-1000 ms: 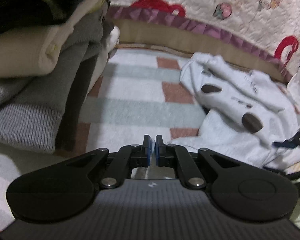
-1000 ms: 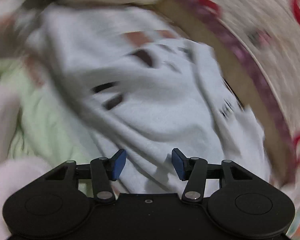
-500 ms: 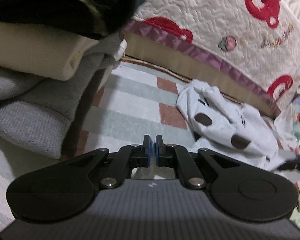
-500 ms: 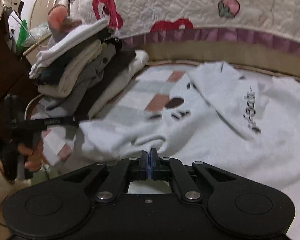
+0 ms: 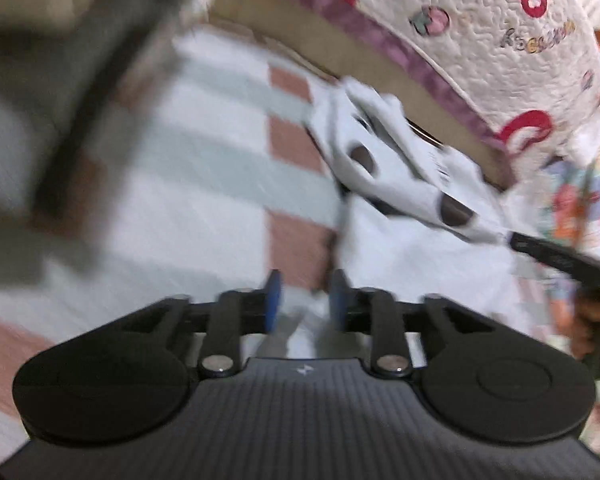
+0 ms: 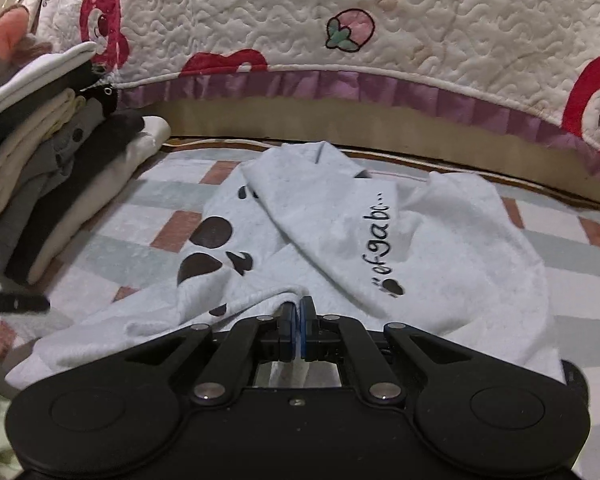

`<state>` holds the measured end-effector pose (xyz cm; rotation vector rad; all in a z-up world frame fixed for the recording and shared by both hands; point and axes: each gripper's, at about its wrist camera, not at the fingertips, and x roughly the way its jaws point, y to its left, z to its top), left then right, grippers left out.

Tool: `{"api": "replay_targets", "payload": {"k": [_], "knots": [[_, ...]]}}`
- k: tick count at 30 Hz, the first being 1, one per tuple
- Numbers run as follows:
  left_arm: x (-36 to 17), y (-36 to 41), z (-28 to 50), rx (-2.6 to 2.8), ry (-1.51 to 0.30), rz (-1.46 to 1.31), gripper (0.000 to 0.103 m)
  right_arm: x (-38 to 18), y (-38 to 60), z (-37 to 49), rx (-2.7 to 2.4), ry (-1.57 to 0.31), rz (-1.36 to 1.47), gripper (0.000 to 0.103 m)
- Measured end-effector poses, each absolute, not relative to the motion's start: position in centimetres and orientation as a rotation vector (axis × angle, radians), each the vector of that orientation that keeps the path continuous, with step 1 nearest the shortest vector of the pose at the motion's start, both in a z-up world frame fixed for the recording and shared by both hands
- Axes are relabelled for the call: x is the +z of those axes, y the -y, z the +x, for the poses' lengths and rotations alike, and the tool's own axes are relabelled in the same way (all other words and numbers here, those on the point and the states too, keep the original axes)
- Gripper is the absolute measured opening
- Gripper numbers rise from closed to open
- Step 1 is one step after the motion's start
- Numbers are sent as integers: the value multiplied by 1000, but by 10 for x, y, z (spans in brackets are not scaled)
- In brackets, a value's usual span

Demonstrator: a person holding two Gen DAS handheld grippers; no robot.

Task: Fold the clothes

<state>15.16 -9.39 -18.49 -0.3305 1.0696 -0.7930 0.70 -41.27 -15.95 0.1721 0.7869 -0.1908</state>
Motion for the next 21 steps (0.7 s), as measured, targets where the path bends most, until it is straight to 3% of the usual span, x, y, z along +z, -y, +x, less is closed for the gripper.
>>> {"api": "replay_targets", "payload": {"k": [7,12,14,16,17,18,21], "knots": [[-200,98,147,-931,-1186,-506,49,-170,421,0,-240,-798,207,3],[-210,111,145,-964,-1256,-504,71,-173,427,-1,-245,-800,250,3],[-218,117,143,-963,-1289,-516,73,-172,430,-3,-225,-786,288,3],[-226,124,140,-974,-1305,-544,58,-171,434,-5,-200,-769,344,3],[-224,126,137,-977,-1280,-528,14,-172,436,-6,-183,-762,376,3],[-218,129,135,-982,-1247,-495,8,-173,438,-7,-160,-756,410,3],[-184,118,136,-915,-1050,-419,8,-174,444,-13,-103,-755,493,7]]}}
